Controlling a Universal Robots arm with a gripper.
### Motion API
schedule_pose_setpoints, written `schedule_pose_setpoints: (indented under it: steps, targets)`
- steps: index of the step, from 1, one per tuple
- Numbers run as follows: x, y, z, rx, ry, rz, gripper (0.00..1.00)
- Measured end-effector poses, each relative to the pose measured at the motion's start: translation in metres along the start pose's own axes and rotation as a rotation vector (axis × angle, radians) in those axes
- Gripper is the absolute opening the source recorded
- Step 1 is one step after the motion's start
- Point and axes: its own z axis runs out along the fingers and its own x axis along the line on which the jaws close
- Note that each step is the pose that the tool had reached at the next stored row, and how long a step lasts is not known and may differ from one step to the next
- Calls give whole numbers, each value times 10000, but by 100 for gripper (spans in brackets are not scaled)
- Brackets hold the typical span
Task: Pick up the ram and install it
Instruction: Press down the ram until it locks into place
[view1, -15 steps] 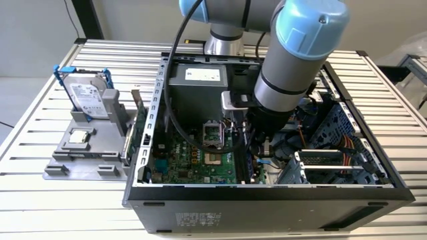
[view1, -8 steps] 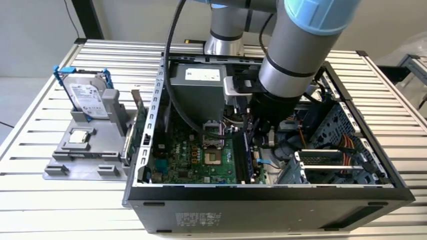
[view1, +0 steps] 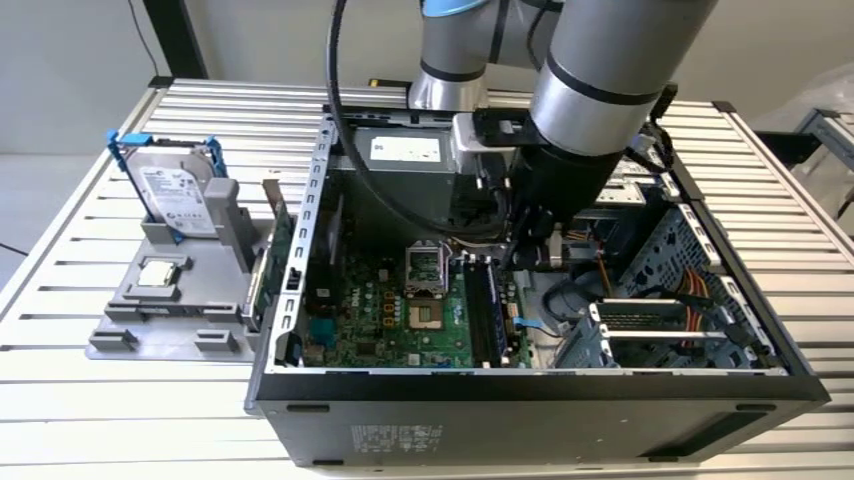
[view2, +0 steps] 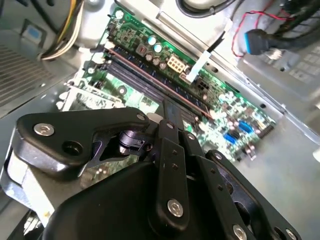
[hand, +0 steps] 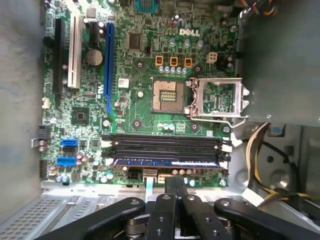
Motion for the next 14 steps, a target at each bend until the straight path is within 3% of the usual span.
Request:
schedule_pose_setpoints:
  steps: [5, 6, 14]
  targets:
    - [-14, 5, -225, 0, 0, 0, 0]
    - [-16, 5, -245, 1, -3, -1, 0]
    - [-16, 6, -268, 0, -1, 0, 0]
